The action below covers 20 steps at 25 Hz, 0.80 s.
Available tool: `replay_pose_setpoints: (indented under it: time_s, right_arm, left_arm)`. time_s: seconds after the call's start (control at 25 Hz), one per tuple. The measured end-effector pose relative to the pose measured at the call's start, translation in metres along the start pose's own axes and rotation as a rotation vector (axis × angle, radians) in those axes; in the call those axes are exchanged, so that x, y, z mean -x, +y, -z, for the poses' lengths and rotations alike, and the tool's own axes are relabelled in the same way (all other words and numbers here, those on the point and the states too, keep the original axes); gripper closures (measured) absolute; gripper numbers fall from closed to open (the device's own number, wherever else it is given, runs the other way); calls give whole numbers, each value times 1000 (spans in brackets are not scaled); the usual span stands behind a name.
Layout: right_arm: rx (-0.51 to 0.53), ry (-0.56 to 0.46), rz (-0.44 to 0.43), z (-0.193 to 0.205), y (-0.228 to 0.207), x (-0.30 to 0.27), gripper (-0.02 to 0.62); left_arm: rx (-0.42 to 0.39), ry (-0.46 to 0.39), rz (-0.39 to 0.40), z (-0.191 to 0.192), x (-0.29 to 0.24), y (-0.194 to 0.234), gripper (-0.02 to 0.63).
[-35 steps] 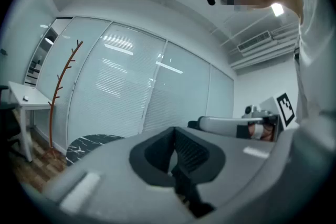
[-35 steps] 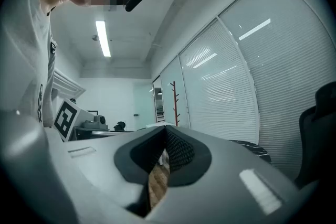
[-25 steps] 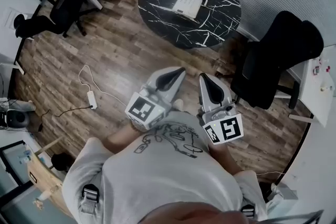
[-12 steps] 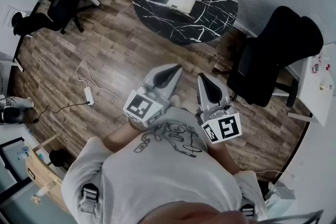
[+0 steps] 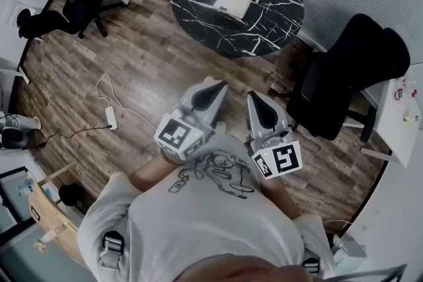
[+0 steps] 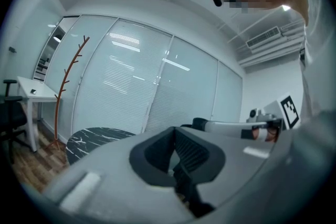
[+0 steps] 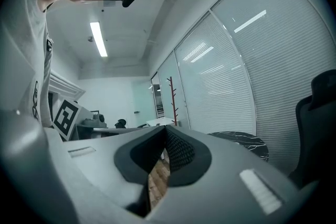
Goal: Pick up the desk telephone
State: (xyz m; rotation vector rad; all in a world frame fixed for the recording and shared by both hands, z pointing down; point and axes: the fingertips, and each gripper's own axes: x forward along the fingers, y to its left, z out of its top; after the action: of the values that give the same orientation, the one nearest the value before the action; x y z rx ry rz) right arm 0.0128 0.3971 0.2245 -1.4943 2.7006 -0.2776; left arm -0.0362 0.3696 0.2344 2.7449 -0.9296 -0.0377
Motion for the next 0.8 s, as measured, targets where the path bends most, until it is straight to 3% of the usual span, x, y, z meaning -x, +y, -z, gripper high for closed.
replay_pose_setpoints:
  time_s: [0.4,0.8]
  right_arm:
    - [9,22,7,3,-33,-54,589]
    - [1,42,24,-3,-89,-149,589]
  left_arm:
    - [21,-7,-2,-6,-36,50,604]
    - [28,17,11,-21,-98,142,604]
